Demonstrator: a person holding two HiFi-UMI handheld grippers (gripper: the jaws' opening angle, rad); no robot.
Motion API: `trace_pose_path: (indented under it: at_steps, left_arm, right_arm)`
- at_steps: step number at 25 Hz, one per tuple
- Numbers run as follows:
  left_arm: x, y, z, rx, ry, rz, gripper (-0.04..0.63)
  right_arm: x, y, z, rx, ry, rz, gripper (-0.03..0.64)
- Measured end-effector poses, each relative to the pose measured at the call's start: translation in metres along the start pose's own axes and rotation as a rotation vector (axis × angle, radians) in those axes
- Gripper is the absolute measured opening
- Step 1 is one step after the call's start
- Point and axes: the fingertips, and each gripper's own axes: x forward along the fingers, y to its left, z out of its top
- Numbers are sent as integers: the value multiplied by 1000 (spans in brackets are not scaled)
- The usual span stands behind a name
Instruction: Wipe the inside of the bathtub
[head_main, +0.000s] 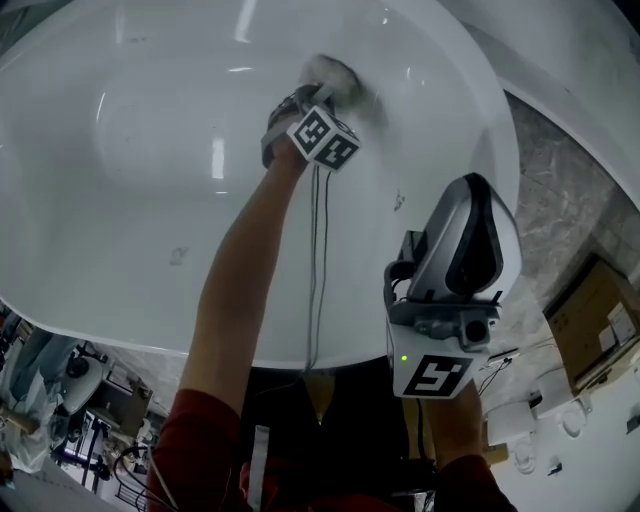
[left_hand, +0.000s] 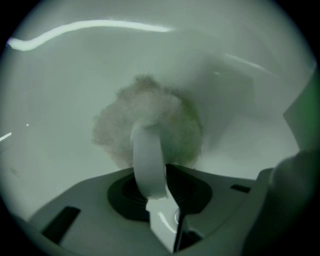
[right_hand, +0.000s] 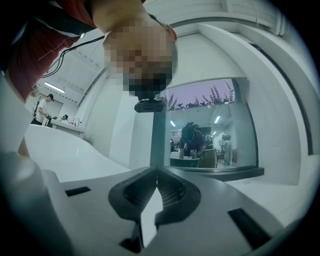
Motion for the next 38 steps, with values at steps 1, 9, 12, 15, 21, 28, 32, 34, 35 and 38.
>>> trace_pose_path:
  at_steps: [1,9,12,15,21,28,32,34,35,38]
  left_arm:
    - [1,0,-1,6,4,-1,94]
    - [-15,6,-5,-45,-27,-16,94]
    - [-31,10,-1,-95,-58,-29,94]
    - [-55,19,7,-118,-109,-37,94]
    - [-135,50,17,-159,-235,-43,94]
    - [-269,100,21,-190,-383,-27,93]
    - [-349,130,18,-203,-454,-5,93]
    - [-388,142,21,-211,-492,6,94]
    - [-407,148,26,-213,-514,14,94]
    - [-462,172,23,-221,-576,52,94]
  right_arm:
    - [-1,0,0,0,4,-4,12]
    - [-5,13,4,-18,21,0,12]
    - [-7,18,9,-15,27,-10,12]
    - [-8,26,20,-25,26,-17,12]
    - [-5,46,63,-46,1,-41,12]
    - [1,90,145,-61,-43,-58,12]
    - [1,116,189,-84,-53,-50,12]
    - [2,120,211,-88,-60,-51,12]
    - [3,120,222,-90,-68,-53,12]
    - [9,133,250,-107,-84,-45,12]
